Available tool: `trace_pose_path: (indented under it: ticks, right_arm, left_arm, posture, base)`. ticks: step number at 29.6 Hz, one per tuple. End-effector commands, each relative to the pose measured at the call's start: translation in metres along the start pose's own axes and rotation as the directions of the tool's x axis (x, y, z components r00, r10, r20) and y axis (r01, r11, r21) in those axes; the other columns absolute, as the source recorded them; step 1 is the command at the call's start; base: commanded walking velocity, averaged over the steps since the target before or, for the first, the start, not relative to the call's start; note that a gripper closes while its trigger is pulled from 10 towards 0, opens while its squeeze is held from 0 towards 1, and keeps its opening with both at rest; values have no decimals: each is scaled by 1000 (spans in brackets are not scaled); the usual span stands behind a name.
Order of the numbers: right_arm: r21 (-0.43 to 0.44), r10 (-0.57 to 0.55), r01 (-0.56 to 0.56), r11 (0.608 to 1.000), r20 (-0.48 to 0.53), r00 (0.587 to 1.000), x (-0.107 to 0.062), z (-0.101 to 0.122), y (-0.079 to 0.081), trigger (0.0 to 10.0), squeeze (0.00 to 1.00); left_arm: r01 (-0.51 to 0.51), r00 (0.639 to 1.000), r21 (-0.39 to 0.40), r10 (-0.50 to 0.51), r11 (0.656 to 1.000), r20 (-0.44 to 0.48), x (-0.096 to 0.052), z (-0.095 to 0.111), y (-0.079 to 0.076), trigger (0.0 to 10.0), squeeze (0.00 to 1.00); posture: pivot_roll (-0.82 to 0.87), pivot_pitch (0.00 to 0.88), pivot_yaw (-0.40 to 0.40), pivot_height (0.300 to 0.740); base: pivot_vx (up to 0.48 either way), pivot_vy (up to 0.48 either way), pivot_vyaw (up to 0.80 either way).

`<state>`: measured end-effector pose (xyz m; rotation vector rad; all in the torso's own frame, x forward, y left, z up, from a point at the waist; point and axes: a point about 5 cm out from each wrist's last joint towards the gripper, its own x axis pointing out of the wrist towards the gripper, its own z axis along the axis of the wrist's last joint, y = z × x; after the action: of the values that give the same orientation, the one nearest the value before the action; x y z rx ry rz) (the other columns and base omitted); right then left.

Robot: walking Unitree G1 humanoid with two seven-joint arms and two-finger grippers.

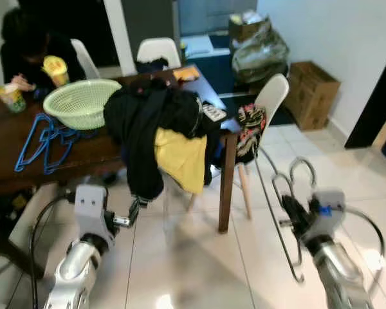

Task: Hang hanger

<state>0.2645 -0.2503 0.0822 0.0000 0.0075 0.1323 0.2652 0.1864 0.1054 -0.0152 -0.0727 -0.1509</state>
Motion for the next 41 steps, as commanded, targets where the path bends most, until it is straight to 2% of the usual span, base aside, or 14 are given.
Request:
trace_pose_path:
  ticks: [1,7,8,9,11,12,13,16,18,21,23,27,33,41]
  right_arm:
    - [28,55,-57,998,49,997,5,8,22,10000,0]
    - [51,28,-30,998,50,998,7,4,27,10000,0]
    - [64,4,-8,998,61,998,12,7,24,10000,0]
    - [64,4,-8,998,61,998,12,7,24,10000,0]
    - [122,-90,82,989,62,994,17,12,12,10000,0]
    - [122,-90,82,989,62,994,17,12,12,10000,0]
    - [175,-164,160,972,12,986,19,11,4,10000,0]
    - [149,-177,177,973,-11,984,18,12,3,10000,0]
    - [123,-150,150,981,-8,989,20,12,11,10000,0]
    - [110,-134,134,985,-9,991,21,12,14,10000,0]
    - [24,-62,62,998,-16,998,25,11,24,10000,0]
    - [22,-51,51,998,-11,999,25,11,24,10000,0]
    - [11,-22,23,1000,-16,1000,25,12,27,10000,0]
    - [38,-40,41,998,-23,999,25,11,26,10000,0]
  left_arm:
    - [-23,1000,16,24,1000,-21,-8,-3,9,10000,0]
    - [-6,1000,18,6,1000,7,-4,5,5,10000,0]
    - [14,999,23,-15,1000,42,2,15,2,10000,0]
    - [14,999,23,-15,1000,42,2,15,2,10000,0]
    - [58,992,24,-60,998,108,9,34,-5,10000,0]
    - [58,992,24,-60,998,108,9,34,-5,10000,0]
    - [115,976,29,-118,993,183,15,56,-13,10000,0]
    - [141,965,35,-145,989,218,17,67,-18,10000,0]
    - [150,957,39,-155,988,247,19,77,-21,10000,0]
    - [151,954,40,-157,988,257,19,80,-22,10000,0]
    - [87,965,48,-96,995,243,21,77,-13,10000,0]
    - [70,968,48,-79,996,237,21,75,-11,10000,0]
    - [-26,975,53,14,998,222,21,74,6,10000,0]
    - [-18,983,7,17,1000,181,26,71,5,10000,0]
  posture:
    - [-10,0,70,740]
    - [-7,0,70,740]
    - [-6,0,68,740]
    - [-6,0,68,740]
    - [-1,0,63,740]
    - [-1,0,63,740]
    - [0,0,58,740]
    - [1,0,58,740]
    - [1,0,58,740]
    - [1,0,58,740]
    - [0,0,54,740]
    - [0,0,54,740]
    - [2,0,49,740]
    - [2,0,50,740]
  base:
    - [364,0,0]
    - [409,0,0]
    - [480,0,0]
    - [480,0,0]
    - [480,0,0]
    - [480,0,0]
    - [480,0,-800]
    - [480,0,-800]
    - [480,0,-788]
    - [480,0,-788]
    - [480,0,0]
    - [480,0,0]
    - [480,0,667]
    - [255,0,100]
